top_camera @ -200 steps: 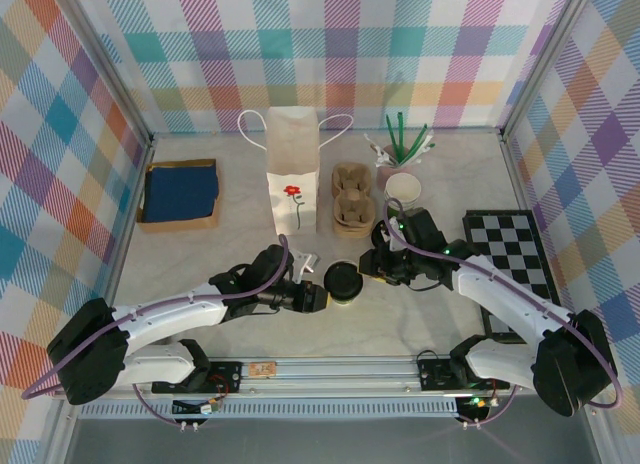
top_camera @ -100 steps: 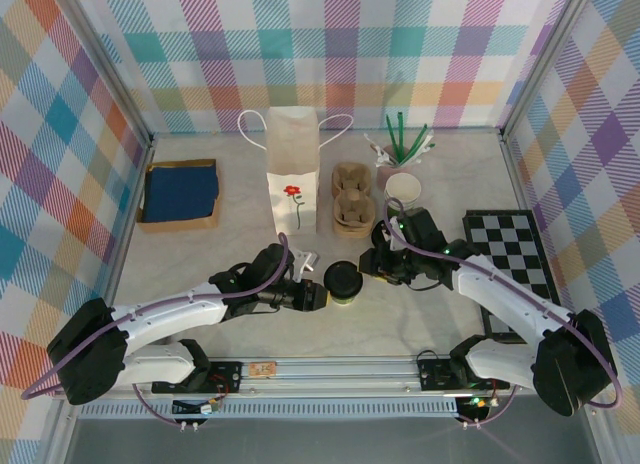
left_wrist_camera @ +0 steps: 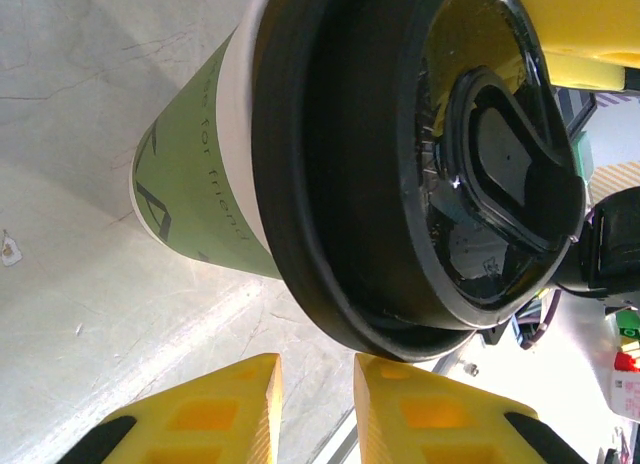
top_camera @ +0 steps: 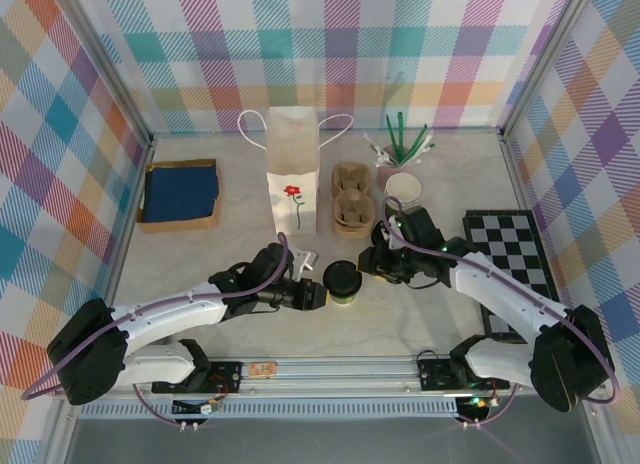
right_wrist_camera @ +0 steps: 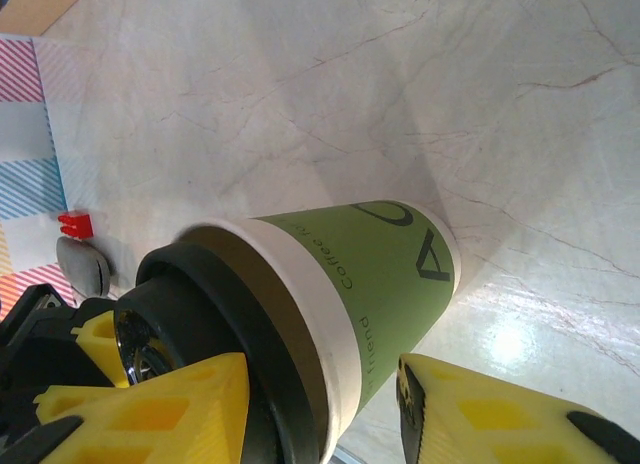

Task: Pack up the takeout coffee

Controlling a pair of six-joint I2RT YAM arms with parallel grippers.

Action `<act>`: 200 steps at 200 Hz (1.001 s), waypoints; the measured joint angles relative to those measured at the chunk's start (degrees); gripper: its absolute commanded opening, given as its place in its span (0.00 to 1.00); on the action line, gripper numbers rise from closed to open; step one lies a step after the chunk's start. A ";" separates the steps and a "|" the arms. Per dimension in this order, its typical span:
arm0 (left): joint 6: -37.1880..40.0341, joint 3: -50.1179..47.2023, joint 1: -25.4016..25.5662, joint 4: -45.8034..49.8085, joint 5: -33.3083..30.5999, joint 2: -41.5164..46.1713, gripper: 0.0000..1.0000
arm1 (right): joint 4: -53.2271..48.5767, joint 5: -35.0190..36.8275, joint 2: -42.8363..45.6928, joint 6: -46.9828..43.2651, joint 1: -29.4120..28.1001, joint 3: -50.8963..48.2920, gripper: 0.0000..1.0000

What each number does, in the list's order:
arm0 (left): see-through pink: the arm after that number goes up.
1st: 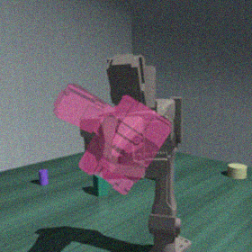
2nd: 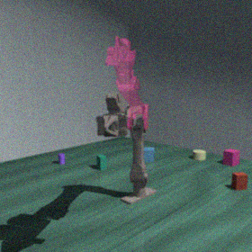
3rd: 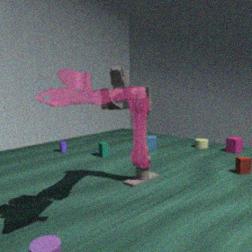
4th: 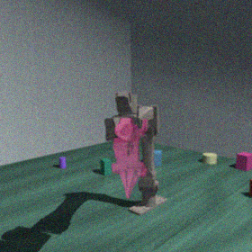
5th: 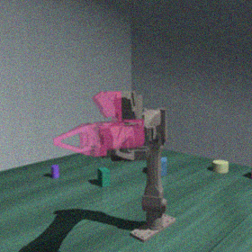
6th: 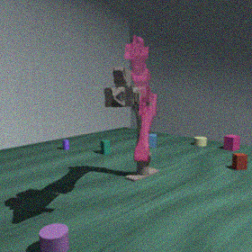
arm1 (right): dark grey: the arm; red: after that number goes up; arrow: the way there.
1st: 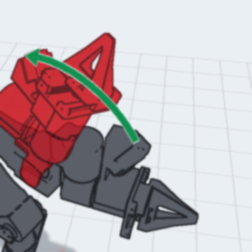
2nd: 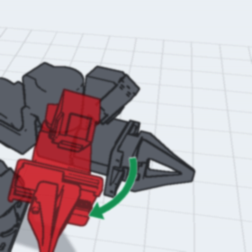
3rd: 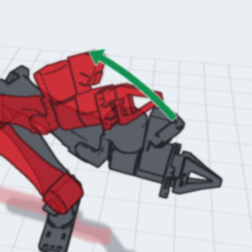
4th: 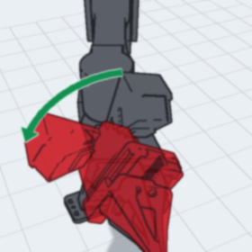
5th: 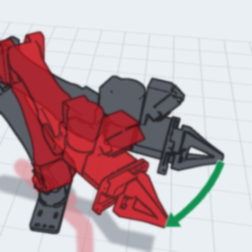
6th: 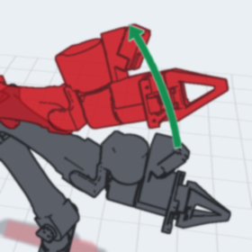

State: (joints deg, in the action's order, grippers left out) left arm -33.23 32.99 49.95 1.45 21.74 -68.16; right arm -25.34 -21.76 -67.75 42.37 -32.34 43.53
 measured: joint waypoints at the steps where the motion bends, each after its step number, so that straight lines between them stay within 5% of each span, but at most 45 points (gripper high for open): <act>1: 0.00 0.00 0.00 0.00 0.00 0.00 0.26 | 0.00 0.04 0.00 0.00 0.00 0.00 0.44; 200: 1.09 0.90 -0.26 1.40 -1.46 0.00 0.31 | -1.77 1.75 2.10 -1.27 0.00 0.42 0.58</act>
State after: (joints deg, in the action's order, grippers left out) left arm -32.14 33.89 49.69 2.85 20.27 -68.16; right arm -27.11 -20.01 -65.65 41.10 -32.34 43.94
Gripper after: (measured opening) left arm 0.309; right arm 0.578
